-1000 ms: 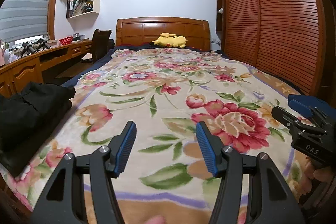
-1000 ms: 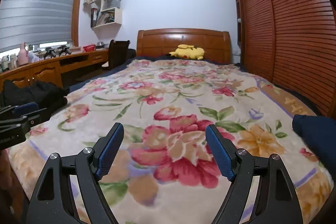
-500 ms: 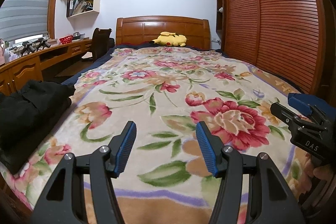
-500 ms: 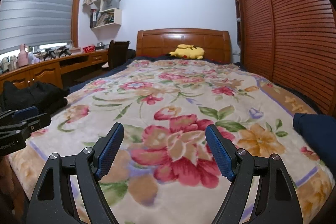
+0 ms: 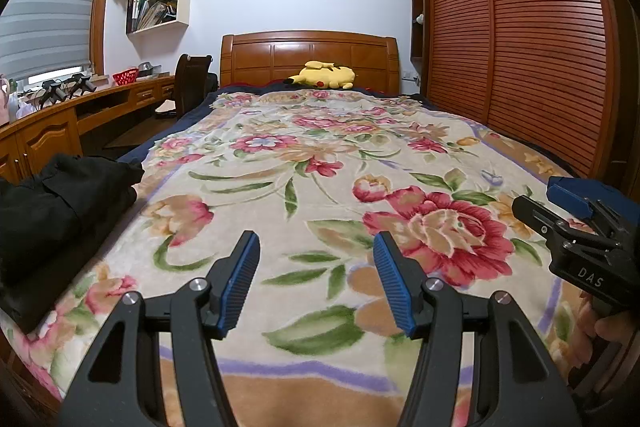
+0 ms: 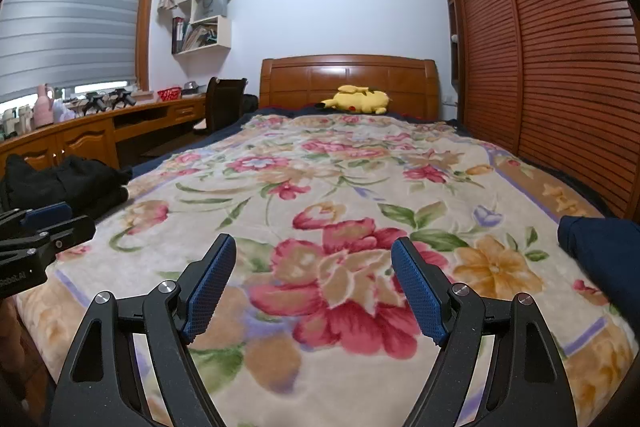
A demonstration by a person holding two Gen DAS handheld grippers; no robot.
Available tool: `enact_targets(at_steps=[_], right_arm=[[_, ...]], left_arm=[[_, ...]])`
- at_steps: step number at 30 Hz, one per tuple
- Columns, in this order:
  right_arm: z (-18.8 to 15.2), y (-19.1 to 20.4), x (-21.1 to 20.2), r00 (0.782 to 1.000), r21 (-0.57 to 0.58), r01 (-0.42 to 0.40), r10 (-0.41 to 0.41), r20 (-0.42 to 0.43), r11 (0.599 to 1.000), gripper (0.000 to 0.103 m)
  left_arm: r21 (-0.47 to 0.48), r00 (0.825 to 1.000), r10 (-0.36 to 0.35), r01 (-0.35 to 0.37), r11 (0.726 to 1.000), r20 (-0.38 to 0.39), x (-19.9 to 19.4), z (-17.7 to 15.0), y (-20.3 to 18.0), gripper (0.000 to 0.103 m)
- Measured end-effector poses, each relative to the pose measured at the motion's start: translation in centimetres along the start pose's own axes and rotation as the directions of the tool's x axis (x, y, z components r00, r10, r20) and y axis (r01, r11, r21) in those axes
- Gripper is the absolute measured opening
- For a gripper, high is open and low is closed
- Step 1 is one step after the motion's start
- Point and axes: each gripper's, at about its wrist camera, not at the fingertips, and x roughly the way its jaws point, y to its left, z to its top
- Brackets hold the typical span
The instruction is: Fold large clothes
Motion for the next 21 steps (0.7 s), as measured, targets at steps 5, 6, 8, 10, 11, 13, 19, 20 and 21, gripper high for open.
enact_targets(at_steps=[5, 6, 8, 10, 11, 13, 19, 20, 21], right_arm=[[-0.01, -0.04, -0.02, 1.0, 0.001, 0.001, -0.001, 0.001, 1.0, 0.082], [-0.01, -0.06, 0.0, 1.0, 0.001, 0.0, 0.0, 0.001, 1.0, 0.082], [-0.03, -0.06, 0.0, 1.0, 0.001, 0.0, 0.0, 0.001, 1.0, 0.082], [-0.04, -0.08, 0.0, 1.0, 0.0, 0.0, 0.0, 0.001, 1.0, 0.082], [-0.04, -0.07, 0.01, 1.0, 0.0, 0.0, 0.0, 0.001, 1.0, 0.082], [-0.04, -0.07, 0.0, 1.0, 0.001, 0.001, -0.001, 0.001, 1.0, 0.082], [-0.07, -0.08, 0.02, 1.0, 0.0, 0.0, 0.0, 0.001, 1.0, 0.082], [-0.05, -0.1, 0.02, 1.0, 0.0, 0.0, 0.0, 0.001, 1.0, 0.082], [-0.08, -0.08, 0.01, 1.0, 0.001, 0.001, -0.001, 0.002, 1.0, 0.082]], left_arm=[[-0.001, 1.0, 0.0, 0.0, 1.0, 0.001, -0.02, -0.01, 0.0, 0.058], [0.0, 1.0, 0.0, 0.0, 1.0, 0.001, -0.02, -0.01, -0.01, 0.058], [0.0, 1.0, 0.001, -0.001, 1.0, 0.001, 0.01, -0.04, -0.05, 0.058], [0.001, 1.0, 0.0, 0.0, 1.0, 0.001, -0.03, 0.0, -0.01, 0.058], [0.001, 1.0, 0.001, -0.001, 1.0, 0.002, -0.04, -0.02, -0.02, 0.058], [0.001, 1.0, 0.001, -0.001, 1.0, 0.003, -0.09, 0.01, 0.01, 0.058], [0.002, 1.0, 0.002, -0.002, 1.0, 0.004, -0.1, 0.01, 0.0, 0.059], [0.002, 1.0, 0.001, -0.001, 1.0, 0.004, -0.1, 0.0, 0.0, 0.058], [0.002, 1.0, 0.001, -0.001, 1.0, 0.004, -0.09, 0.0, 0.0, 0.059]])
